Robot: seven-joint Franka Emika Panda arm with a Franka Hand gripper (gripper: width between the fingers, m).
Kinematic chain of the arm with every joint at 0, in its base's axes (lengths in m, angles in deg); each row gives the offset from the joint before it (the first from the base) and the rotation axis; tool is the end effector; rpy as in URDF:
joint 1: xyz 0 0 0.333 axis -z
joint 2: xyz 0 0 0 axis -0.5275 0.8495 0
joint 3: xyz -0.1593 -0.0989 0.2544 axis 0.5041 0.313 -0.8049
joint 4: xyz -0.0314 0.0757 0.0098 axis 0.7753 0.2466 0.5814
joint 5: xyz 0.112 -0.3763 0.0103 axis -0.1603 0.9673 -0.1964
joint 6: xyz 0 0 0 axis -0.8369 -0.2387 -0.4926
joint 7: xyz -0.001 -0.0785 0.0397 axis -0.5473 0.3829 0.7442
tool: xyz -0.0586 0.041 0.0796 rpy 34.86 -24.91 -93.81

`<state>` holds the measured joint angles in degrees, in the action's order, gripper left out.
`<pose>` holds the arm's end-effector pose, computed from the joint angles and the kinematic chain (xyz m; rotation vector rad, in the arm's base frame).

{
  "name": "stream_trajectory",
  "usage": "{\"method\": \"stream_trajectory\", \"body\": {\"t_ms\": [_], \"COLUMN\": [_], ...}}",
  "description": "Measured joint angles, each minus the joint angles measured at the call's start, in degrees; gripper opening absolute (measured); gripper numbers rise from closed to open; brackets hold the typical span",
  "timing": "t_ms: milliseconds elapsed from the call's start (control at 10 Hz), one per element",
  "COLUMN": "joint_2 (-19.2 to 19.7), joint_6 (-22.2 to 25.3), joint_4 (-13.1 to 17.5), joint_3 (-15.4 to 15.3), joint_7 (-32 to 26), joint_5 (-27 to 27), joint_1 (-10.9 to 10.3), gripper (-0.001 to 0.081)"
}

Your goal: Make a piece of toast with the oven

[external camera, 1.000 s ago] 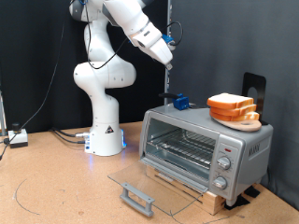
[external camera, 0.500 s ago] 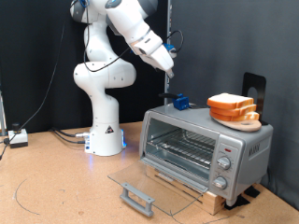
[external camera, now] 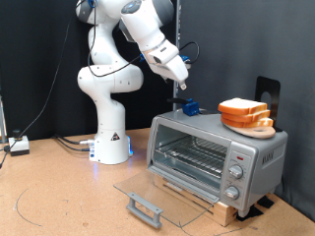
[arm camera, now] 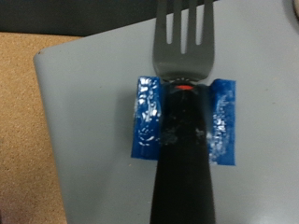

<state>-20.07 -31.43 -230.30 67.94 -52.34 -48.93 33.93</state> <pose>0.2579 0.0924 0.4466 -2.3743 -1.0587 -0.2827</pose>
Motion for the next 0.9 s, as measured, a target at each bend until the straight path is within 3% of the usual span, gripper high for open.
{"method": "stream_trajectory", "body": {"t_ms": [400,900], "joint_2": [0.0,0.2], "joint_6": [-1.8,-5.8], "joint_4": [-1.3,-2.5], "joint_3": [-3.6,-8.4], "joint_7": [3.8,3.3], "joint_5": [-2.9,-5.0], "joint_1": [0.0,0.0], "gripper": [0.0809,0.0809]}}
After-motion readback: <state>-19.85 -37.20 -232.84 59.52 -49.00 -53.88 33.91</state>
